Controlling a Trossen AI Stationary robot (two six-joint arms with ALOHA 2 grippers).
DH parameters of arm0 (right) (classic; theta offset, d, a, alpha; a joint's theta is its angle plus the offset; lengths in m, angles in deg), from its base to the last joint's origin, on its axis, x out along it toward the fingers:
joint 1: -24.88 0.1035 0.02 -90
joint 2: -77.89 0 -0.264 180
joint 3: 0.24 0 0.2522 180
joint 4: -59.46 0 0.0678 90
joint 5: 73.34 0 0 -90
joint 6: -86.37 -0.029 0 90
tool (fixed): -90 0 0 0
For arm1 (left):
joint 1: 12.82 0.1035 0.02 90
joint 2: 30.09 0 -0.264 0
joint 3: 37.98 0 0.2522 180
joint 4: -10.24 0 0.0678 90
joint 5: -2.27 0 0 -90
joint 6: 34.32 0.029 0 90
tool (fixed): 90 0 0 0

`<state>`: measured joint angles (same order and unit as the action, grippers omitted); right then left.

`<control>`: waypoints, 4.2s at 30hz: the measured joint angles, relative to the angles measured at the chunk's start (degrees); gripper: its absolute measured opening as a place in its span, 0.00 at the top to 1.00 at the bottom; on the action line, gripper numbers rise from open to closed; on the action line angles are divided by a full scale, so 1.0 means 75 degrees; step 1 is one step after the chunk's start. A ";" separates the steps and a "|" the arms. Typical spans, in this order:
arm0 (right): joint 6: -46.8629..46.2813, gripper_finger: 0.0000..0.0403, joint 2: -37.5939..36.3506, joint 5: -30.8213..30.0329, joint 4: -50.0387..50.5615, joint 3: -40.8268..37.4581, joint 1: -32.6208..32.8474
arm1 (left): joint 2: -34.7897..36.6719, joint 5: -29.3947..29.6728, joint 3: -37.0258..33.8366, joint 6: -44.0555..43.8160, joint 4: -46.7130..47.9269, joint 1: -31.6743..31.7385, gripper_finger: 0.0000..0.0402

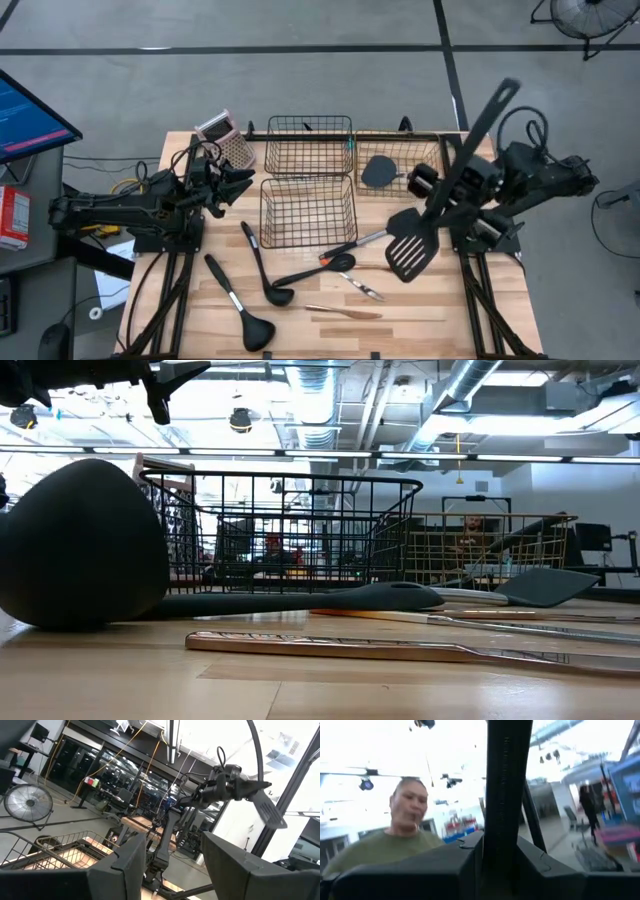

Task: Pick & Place Kitchen Items
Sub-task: Put the slotted spatula into the top right wire basket

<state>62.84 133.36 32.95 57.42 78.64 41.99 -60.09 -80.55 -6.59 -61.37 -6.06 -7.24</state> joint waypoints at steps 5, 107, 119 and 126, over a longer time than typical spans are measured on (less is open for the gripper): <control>0.0235 0.83 0.0008 -0.0006 -0.0934 -0.0006 -0.0007 | -0.0003 0.0003 -0.0003 0.0000 0.0000 0.0000 0.56; 0.2487 0.84 0.2844 -0.6022 0.6668 -0.1145 -0.6448 | -0.0003 0.0006 -0.0003 -0.0032 0.0000 0.0000 0.56; 0.2737 0.84 0.3978 -0.6411 0.7203 -0.1148 -0.6436 | -0.0001 0.0006 -0.0001 0.0009 0.0000 0.0001 0.56; 0.2819 0.84 0.4450 -0.6379 0.7246 -0.1148 -0.6436 | 0.0000 0.0006 0.0000 0.0012 0.0003 0.0003 0.56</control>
<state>83.98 166.73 -14.90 111.77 70.03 -6.28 -60.09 -80.50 -6.59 -61.28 -6.04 -7.22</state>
